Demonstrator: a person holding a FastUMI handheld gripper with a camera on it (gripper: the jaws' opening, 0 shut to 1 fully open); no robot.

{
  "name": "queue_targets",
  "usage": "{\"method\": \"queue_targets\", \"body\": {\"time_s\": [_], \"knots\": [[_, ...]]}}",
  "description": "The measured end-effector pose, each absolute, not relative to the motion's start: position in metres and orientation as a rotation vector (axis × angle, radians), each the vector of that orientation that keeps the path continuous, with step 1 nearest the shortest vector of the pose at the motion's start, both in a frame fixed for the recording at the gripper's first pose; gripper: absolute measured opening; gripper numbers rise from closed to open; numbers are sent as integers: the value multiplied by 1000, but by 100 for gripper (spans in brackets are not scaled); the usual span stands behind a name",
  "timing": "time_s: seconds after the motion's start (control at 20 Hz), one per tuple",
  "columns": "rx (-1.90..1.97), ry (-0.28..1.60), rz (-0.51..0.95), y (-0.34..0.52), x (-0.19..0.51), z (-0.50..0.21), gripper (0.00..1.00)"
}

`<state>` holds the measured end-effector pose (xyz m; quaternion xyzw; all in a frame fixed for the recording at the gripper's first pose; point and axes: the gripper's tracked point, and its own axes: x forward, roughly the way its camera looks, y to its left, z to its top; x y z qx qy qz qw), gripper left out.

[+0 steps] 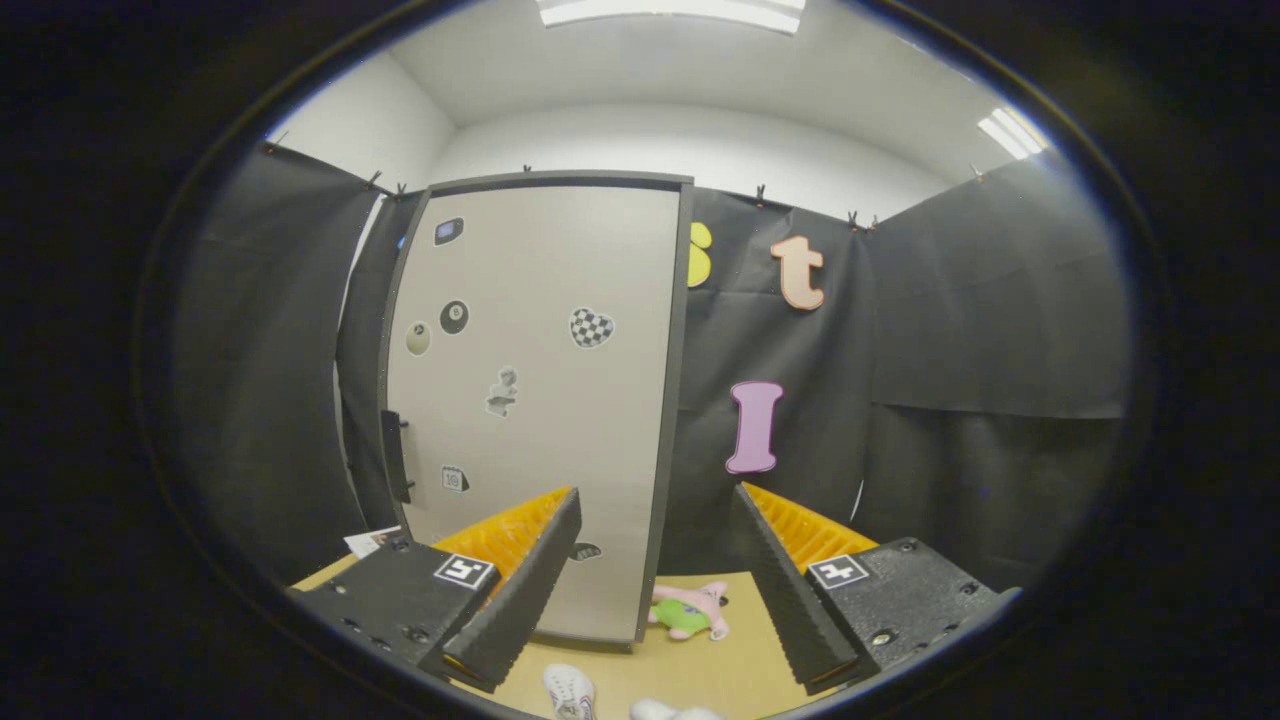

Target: Open the shoe cabinet door, grab the shoes and put them into the shoe cabinet, then close the shoe cabinet door.

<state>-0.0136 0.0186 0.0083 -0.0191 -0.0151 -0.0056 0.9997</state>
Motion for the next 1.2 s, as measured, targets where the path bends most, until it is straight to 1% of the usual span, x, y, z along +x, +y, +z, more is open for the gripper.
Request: {"method": "queue_targets", "body": {"time_s": [0.4,0.55,1.2], "knots": [[-43,-17,0,39,-3,1,99],[-26,0,1,62,12,-9,99],[5,26,231,302,104,-57,99]]}}
